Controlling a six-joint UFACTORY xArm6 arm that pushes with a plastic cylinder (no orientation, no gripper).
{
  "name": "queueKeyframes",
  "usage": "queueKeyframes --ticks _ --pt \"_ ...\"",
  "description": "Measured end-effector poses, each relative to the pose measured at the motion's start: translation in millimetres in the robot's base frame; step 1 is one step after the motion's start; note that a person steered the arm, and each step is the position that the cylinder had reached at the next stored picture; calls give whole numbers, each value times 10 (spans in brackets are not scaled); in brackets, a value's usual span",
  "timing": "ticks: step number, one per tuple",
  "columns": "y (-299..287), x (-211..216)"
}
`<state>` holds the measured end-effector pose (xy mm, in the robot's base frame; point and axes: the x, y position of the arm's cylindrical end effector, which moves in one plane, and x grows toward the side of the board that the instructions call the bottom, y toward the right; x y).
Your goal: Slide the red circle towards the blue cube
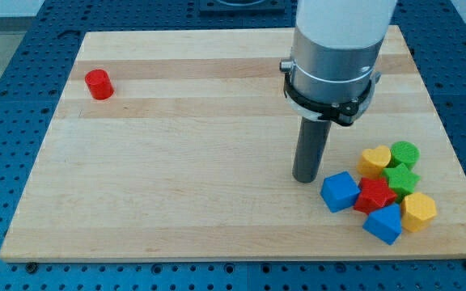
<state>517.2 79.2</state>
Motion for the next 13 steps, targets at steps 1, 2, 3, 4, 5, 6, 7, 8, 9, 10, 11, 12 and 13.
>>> queueKeyframes --ticks 1,2,3,4,5,6,7,8,9,10,11,12,13 --pt "-366 -127" --pt "-717 -305" --pt "-967 -731" --pt "-1206 -1513" --pt "-1719 -2308" --pt "-2385 -2909" --pt "-3105 -2904" --pt "-3322 -2474" --pt "-3261 -2186" --pt "-2992 -1900" --pt "-2938 -1812" --pt "-3315 -2014" --pt "-3736 -1973"
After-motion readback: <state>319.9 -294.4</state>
